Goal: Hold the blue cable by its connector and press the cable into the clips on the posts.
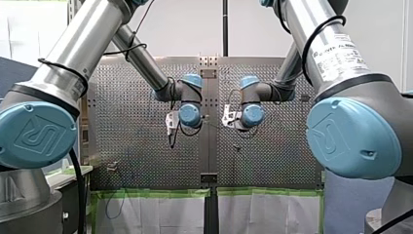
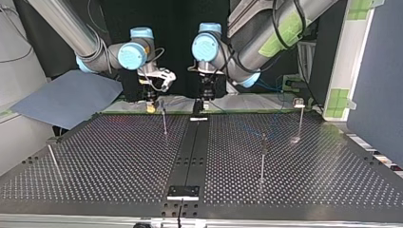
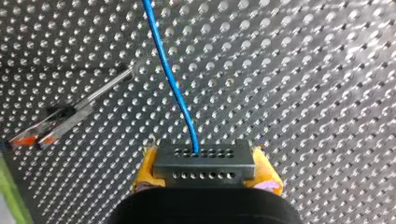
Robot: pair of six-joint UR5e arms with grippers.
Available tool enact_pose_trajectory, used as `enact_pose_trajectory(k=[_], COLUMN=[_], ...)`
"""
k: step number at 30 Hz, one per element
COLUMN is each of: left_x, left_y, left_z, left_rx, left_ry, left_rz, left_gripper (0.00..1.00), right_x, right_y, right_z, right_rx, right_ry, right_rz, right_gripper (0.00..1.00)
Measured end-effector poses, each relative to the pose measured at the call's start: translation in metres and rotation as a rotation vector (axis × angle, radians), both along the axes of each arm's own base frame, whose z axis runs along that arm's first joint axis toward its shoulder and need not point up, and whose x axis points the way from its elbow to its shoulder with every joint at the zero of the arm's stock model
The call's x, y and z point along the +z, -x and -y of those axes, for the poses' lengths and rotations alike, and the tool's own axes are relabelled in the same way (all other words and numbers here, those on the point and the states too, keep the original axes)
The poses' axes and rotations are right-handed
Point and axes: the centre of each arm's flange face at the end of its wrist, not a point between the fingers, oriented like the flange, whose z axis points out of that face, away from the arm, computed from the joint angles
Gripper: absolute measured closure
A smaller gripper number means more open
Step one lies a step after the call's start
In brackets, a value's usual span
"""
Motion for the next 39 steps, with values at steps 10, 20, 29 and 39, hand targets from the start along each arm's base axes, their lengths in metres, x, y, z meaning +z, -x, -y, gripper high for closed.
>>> enact_pose_trajectory(k=[10,20,29,39], left_x=[-0.050,-0.079,-0.081,-0.126], left_y=[0.011,0.021,0.025,0.034], left_z=[0.024,0.042,0.047,0.050], left_rx=[-0.042,-0.064,-0.048,-0.048], left_ry=[0.025,0.081,0.104,0.082], left_rz=[-0.011,0.006,0.026,-0.008], left_gripper=[1.00,1.00,1.00,1.00], right_x=[-0.030,-0.058,-0.097,-0.109], right_y=[0.025,0.040,0.049,0.056], right_z=[-0.010,-0.031,-0.043,-0.025], right_rx=[-0.019,0.029,0.037,0.012], right_ry=[-0.012,-0.034,-0.079,-0.015], right_rz=[0.024,0.059,0.093,0.126], right_gripper=[1.00,1.00,1.00,1.00])
